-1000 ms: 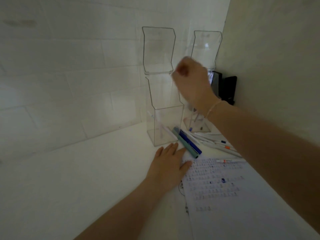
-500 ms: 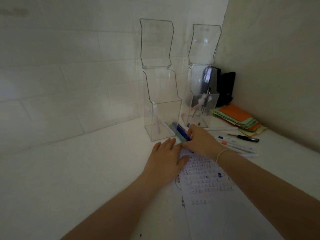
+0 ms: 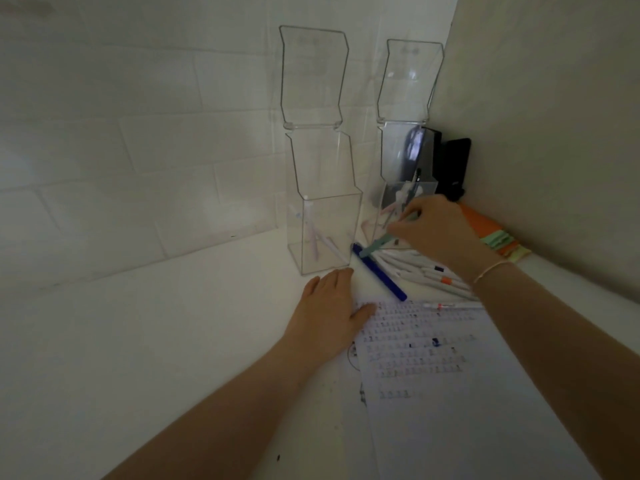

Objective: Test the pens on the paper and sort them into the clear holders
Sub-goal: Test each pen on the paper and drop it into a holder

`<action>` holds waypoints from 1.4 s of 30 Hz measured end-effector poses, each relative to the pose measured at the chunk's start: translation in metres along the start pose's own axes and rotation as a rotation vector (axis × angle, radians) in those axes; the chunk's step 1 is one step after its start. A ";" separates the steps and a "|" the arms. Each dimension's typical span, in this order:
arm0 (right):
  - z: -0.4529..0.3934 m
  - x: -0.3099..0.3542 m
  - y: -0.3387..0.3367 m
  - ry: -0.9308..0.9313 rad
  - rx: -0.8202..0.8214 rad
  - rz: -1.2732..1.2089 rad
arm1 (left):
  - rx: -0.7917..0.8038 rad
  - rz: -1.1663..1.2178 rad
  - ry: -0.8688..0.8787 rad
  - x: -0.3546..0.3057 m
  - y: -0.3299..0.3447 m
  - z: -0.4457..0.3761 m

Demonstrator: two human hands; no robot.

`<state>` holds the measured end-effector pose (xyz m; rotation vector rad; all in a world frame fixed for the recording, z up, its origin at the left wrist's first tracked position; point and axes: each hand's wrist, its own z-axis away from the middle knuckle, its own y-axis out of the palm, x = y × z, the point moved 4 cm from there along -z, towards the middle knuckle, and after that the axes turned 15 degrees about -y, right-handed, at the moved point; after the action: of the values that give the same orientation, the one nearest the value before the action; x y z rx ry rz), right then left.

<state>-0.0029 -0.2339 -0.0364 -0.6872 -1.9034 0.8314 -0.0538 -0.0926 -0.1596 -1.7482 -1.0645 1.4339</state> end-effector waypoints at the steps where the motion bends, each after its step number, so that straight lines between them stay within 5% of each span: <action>1: 0.000 0.002 -0.007 0.041 -0.021 -0.128 | -0.048 0.011 0.016 -0.001 -0.002 0.000; 3: 0.006 0.005 -0.013 0.151 0.073 -0.292 | -0.159 0.010 0.062 -0.006 -0.009 0.001; 6: 0.023 0.009 0.000 0.217 0.440 -0.315 | -0.204 0.104 0.065 -0.012 -0.020 0.001; 14: 0.043 0.009 0.027 0.106 0.737 -0.323 | 0.130 0.844 -0.187 -0.020 -0.021 0.003; 19: 0.038 0.002 0.011 0.108 0.450 -0.422 | 0.211 0.812 -0.045 -0.034 -0.022 0.011; 22: 0.047 0.004 0.024 0.041 0.499 -0.643 | 0.238 0.679 0.023 -0.038 -0.025 0.014; 25: 0.048 0.001 0.029 0.057 0.376 -0.625 | 0.194 0.546 0.089 -0.041 -0.028 0.018; 31: 0.051 0.001 0.028 -0.029 0.220 -0.798 | 0.191 0.733 0.112 -0.040 -0.034 0.010; 34: 0.053 -0.015 0.012 0.108 0.019 -0.957 | 0.165 0.688 0.008 -0.032 -0.034 0.011; 38: 0.061 -0.041 -0.028 0.262 -0.247 -1.095 | 0.035 0.340 -0.075 -0.020 -0.031 0.009; 42: 0.092 -0.041 -0.018 0.222 -0.150 -1.110 | -0.025 0.029 0.090 -0.026 -0.020 0.017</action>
<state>-0.0706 -0.2998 -0.0758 0.2366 -1.7730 -0.0951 -0.0764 -0.1065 -0.1341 -1.8346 -1.0172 1.3507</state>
